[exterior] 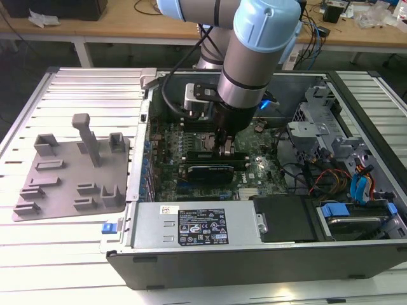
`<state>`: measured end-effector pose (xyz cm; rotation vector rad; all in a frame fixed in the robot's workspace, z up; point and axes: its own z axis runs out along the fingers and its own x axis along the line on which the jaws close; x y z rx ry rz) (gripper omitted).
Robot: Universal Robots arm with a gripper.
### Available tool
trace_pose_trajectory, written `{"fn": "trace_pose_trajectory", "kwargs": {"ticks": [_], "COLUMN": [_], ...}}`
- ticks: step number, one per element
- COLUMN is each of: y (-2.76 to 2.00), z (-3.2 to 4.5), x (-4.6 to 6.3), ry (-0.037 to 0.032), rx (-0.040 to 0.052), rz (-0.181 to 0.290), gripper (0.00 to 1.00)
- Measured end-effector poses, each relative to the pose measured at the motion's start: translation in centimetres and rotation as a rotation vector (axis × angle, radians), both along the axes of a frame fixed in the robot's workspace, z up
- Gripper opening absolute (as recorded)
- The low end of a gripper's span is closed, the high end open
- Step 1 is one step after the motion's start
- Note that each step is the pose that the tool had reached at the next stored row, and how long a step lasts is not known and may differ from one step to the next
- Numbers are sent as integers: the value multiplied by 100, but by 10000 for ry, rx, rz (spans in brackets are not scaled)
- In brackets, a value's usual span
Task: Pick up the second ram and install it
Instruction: 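Insert the second ram into the second slot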
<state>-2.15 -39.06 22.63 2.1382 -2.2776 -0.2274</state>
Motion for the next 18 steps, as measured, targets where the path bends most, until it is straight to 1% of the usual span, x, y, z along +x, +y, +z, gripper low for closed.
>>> {"fn": "trace_pose_trajectory", "kwargs": {"ticks": [2, 4, 5, 10, 18], "y": [0, 18, 20, 19, 19], "z": [-1, -3, -12, -32, -28], "x": [0, 1, 0, 0, 0], "ry": [-1, -1, 0, -1, -2], "rx": [1, 0, 0, -2, 1], "rz": [0, 0, -1, -1, 61], "gripper": [11, 11, 11, 11, 11]}}
